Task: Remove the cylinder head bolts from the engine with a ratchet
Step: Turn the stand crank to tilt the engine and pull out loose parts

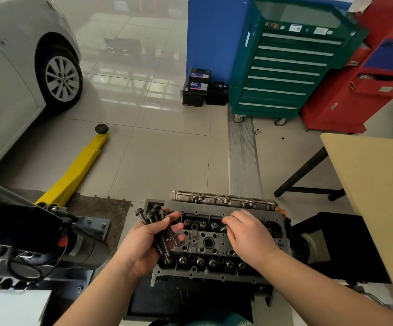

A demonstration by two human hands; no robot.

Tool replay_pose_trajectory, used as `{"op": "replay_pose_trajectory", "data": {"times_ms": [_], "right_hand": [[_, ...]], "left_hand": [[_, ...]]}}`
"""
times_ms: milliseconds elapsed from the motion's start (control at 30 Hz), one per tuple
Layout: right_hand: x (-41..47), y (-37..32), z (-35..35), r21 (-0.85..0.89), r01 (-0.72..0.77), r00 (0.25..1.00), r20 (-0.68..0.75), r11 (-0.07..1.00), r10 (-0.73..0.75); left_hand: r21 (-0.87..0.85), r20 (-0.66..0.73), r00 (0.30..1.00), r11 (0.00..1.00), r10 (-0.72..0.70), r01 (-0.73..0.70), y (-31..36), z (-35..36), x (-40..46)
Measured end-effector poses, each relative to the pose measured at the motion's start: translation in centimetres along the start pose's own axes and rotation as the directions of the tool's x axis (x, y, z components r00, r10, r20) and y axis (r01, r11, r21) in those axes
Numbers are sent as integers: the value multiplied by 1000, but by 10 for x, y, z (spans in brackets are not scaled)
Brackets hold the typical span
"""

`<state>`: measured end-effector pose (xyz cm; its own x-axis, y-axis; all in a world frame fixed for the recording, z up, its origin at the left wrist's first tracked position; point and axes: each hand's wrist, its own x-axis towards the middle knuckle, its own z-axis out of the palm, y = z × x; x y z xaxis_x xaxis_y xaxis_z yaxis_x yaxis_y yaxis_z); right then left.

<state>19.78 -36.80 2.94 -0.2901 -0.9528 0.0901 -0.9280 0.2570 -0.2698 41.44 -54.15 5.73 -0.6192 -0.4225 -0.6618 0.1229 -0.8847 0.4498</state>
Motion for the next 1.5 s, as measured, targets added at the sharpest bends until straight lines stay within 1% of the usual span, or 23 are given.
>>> {"op": "replay_pose_trajectory", "data": {"times_ms": [67,133,167,200,333,467,533,667,767,900,1000,1067,1100,1133,1167,1200,1233,1267,1300,1333,1367,1400,1500], "right_hand": [[0,3,6,23,-35,998,55,999,34],[0,6,14,41,-106,981,167,993,98],[-1,6,19,17,-128,972,202,992,122],[-4,7,24,-9,-142,969,205,990,141],[-12,8,28,-61,-151,981,115,987,157],[-14,5,28,-157,-96,982,148,983,119],[-8,3,28,-152,-106,973,188,983,134],[8,-1,23,-156,-199,939,253,967,234],[20,-8,20,-231,-230,907,300,945,294],[32,-21,21,-344,-310,838,342,886,426],[42,-32,20,-465,-270,801,378,843,464],[48,-36,16,-502,-257,777,400,826,485],[51,-37,12,-509,-259,775,397,821,491],[54,-37,8,-499,-264,792,377,826,480],[57,-38,4,-462,-275,830,330,844,451],[60,-41,-1,-372,-292,872,274,881,405],[64,-45,-7,-212,-324,895,246,922,372],[68,-51,-12,17,-373,893,278,928,354],[73,-59,-19,265,-437,871,364,860,331],[77,-67,-25,448,-500,842,450,741,297],[80,-72,-28,534,-531,826,498,658,263],[82,-75,-30,556,-535,823,513,636,243],[84,-73,-35,567,-537,816,536,625,214]], "left_hand": [[45,-1,1000,999,3,-3,2,-1,0],[116,6,1000,993,-27,26,4,-3,0],[138,13,999,990,-43,41,5,-3,0],[145,21,998,988,-53,50,5,-2,0],[94,55,998,995,-39,33,2,-2,2],[58,24,998,997,-54,53,-2,-5,3],[57,40,996,995,-79,77,-2,-6,2],[75,87,993,994,-84,77,-2,-6,0],[82,97,993,994,-74,66,0,-7,-2],[125,90,994,991,-67,56,1,-8,-1],[183,95,993,981,-75,57,1,-8,-4],[220,105,991,974,-81,56,0,-9,-6],[226,114,990,972,-85,58,0,-10,-6],[226,119,989,972,-89,60,-1,-11,-6],[228,123,988,972,-88,58,-2,-12,-5],[234,131,988,971,-86,54,-3,-12,-4],[244,143,986,968,-89,52,-4,-12,-4],[255,158,983,965,-97,54,-5,-12,-4],[264,175,979,963,-106,57,-5,-11,-3],[269,192,974,961,-116,61,-5,-10,-4],[269,209,970,961,-125,66,-5,-10,-4],[266,221,966,961,-133,71,-5,-11,-4],[251,222,964,964,-144,86,-2,-11,-4]]}}
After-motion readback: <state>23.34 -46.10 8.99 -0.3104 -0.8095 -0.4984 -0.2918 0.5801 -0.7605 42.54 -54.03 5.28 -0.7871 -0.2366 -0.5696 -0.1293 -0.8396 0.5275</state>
